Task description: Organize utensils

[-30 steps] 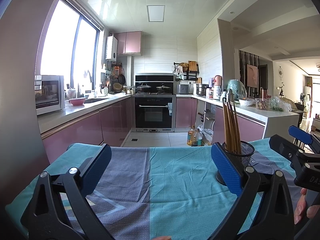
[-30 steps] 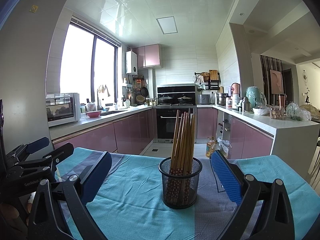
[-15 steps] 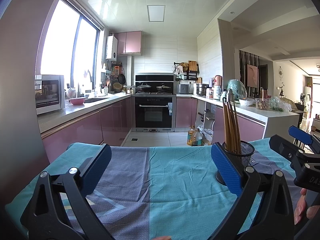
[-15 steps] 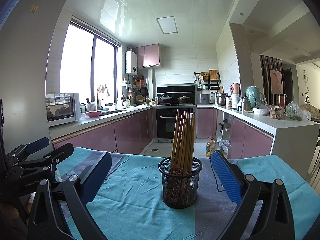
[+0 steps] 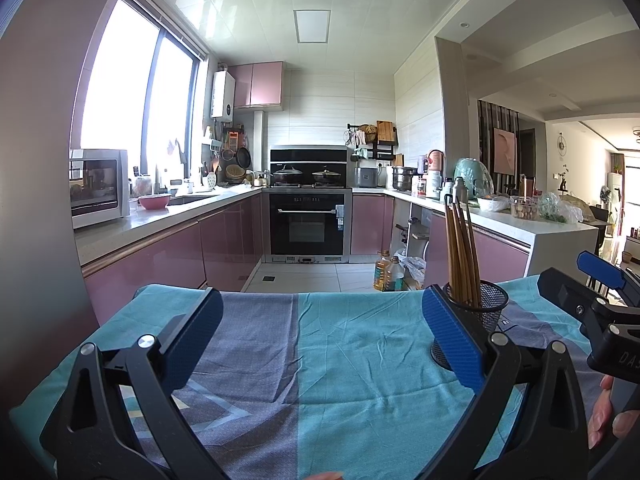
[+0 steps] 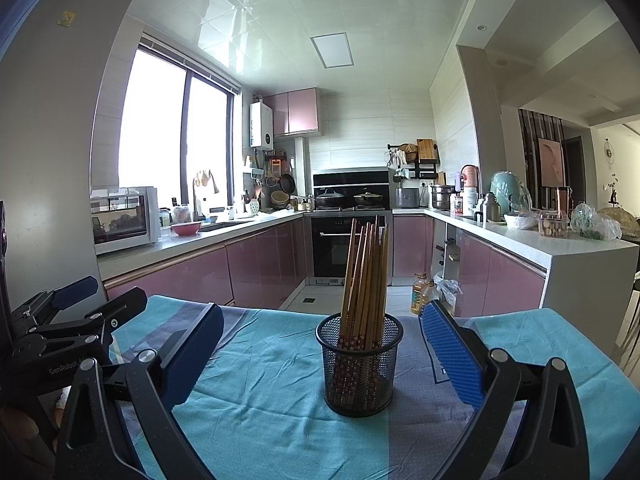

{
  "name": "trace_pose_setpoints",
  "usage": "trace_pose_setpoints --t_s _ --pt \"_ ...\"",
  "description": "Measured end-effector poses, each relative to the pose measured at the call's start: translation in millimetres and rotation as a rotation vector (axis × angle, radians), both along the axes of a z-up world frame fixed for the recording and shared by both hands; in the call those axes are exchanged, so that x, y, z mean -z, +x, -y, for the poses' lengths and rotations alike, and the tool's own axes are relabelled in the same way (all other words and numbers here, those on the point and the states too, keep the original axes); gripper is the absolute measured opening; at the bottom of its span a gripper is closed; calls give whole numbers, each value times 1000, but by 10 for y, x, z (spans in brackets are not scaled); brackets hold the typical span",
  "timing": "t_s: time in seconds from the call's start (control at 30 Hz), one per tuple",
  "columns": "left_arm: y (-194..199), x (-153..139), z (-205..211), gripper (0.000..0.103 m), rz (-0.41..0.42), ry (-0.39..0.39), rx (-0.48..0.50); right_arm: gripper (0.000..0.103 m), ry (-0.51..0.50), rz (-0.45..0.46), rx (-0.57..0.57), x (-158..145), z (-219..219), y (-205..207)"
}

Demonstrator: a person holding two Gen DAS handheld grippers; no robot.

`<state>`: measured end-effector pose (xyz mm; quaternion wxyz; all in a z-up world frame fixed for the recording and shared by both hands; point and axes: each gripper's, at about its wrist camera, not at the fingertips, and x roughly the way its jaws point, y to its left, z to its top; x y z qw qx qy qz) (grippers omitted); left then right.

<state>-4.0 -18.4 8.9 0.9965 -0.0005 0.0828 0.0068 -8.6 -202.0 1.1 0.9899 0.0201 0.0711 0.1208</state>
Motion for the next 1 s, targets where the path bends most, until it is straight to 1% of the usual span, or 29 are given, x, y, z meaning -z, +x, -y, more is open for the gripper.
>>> trace_pose_setpoints --t_s 1.0 --pt "4 15 12 98 -6 -4 3 96 8 -4 7 16 -9 -8"
